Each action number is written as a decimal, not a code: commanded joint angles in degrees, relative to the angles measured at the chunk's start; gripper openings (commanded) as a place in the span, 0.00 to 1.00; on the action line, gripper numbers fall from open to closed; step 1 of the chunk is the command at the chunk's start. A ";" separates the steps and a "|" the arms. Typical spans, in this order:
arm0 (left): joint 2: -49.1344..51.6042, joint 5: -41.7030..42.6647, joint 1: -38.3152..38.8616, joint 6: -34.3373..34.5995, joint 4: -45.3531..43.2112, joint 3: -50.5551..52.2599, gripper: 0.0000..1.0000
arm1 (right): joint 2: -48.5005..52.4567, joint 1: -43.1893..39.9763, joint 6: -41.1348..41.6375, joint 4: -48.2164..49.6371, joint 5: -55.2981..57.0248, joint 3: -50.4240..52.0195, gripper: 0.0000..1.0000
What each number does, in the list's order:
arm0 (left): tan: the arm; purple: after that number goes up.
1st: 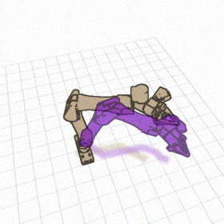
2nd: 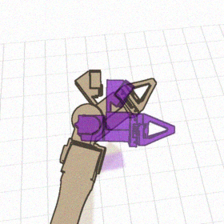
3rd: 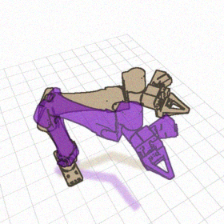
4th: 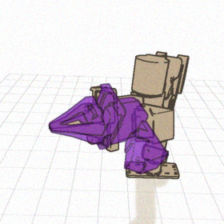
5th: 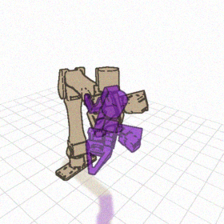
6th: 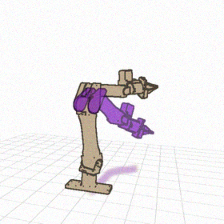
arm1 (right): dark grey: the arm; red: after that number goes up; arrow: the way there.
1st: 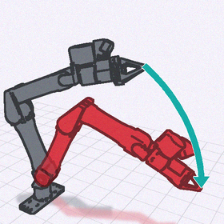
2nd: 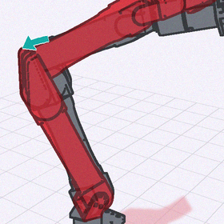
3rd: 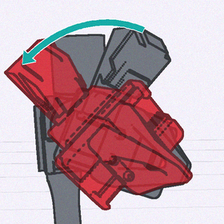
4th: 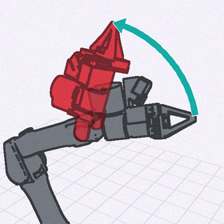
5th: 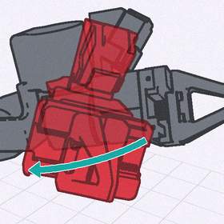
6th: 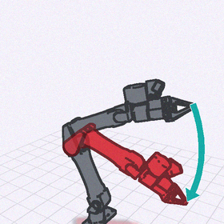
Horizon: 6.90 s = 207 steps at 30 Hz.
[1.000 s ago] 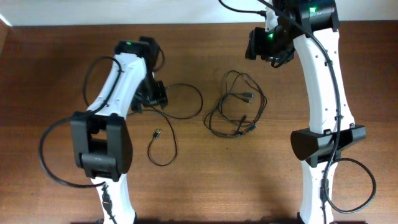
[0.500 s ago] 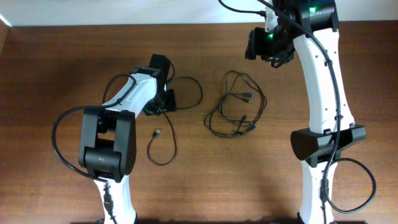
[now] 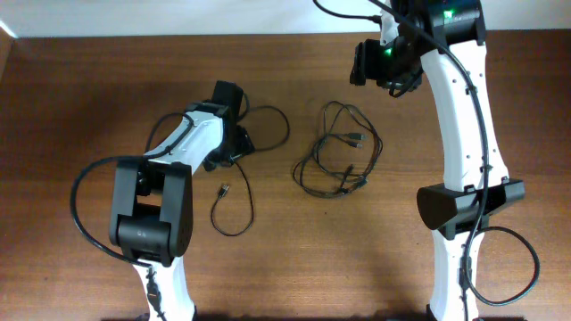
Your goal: Untangle cables
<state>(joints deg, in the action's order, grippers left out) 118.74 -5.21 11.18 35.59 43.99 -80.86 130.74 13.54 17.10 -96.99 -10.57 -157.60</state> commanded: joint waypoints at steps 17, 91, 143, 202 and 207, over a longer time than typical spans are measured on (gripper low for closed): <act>1.77 12.68 0.74 -8.31 -17.07 7.10 0.40 | 0.24 0.37 -0.85 -0.33 -0.31 0.09 0.72; 13.35 -8.11 -1.16 7.02 8.61 -7.13 0.00 | 0.24 2.21 -4.90 -0.35 -0.35 0.09 0.73; -8.09 -16.57 -45.27 18.62 14.40 0.00 0.99 | 0.24 4.87 -4.90 -0.33 -0.35 0.09 0.73; 24.72 22.82 13.62 -24.74 -8.41 -36.50 0.21 | -9.38 -11.32 -6.40 0.35 1.22 13.73 0.82; 24.59 22.82 12.31 -24.76 -9.27 -37.68 0.00 | -9.38 -11.30 -6.38 0.26 1.16 13.73 0.82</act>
<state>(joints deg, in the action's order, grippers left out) 142.96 17.98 24.36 10.96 34.70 -117.01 121.01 2.37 11.33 -96.86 -9.93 -144.20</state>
